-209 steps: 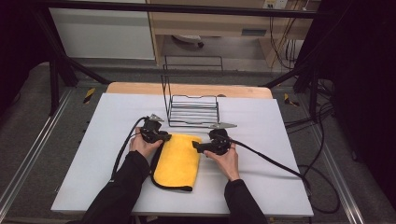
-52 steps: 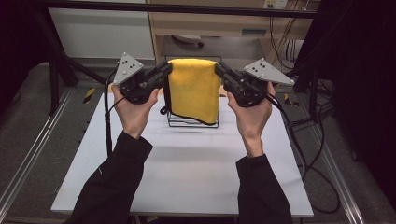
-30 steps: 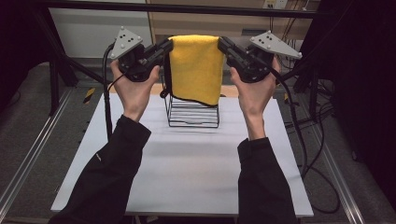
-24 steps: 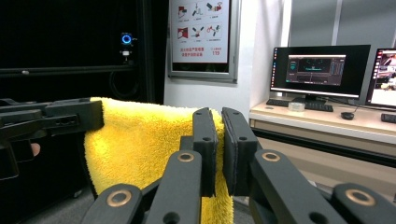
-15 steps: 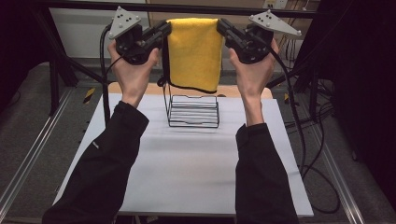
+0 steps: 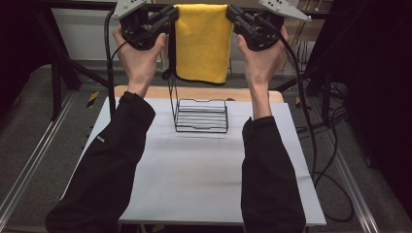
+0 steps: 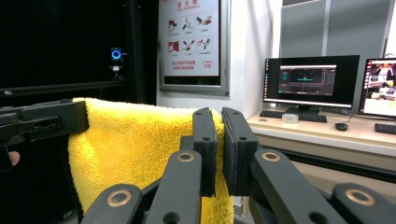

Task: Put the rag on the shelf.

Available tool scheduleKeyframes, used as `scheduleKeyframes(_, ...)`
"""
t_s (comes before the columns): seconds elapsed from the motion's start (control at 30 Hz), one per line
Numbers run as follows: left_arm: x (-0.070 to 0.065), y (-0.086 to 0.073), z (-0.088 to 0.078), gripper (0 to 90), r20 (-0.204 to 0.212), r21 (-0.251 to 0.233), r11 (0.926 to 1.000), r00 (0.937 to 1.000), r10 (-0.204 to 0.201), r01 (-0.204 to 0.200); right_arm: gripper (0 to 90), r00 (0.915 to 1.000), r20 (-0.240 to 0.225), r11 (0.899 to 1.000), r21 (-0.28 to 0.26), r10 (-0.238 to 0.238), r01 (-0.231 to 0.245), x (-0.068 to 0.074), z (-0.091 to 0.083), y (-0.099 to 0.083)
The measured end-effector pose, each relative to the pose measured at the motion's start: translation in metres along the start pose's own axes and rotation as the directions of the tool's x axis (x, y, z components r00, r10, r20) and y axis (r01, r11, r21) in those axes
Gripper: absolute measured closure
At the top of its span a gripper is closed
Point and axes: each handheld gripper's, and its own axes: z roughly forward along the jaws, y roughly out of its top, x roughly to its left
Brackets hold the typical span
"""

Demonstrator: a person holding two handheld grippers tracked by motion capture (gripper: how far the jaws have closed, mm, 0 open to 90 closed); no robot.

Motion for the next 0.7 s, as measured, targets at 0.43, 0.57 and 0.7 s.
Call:
scheduleKeyframes(0.43, 0.018, -0.012, 0.023, 81.5, -0.025, 0.018, 0.9997, 0.9996, -0.015, 0.015, 84.8, 0.999, 0.028, 0.999, 0.023, -0.034, 0.033, -0.008, 0.025, -0.003)
scheduleKeyframes(0.57, 0.023, -0.024, 0.026, 81.5, -0.022, 0.029, 0.9995, 0.9997, -0.015, 0.015, 84.7, 0.9986, 0.024, 0.998, 0.041, -0.048, 0.047, -0.01, 0.03, -0.011)
scheduleKeyframes(0.7, 0.027, -0.036, 0.028, 81.4, -0.021, 0.049, 0.9988, 0.9998, 0.003, -0.002, 84.7, 0.9975, 0.019, 0.996, 0.066, -0.068, 0.067, -0.011, 0.033, -0.019)
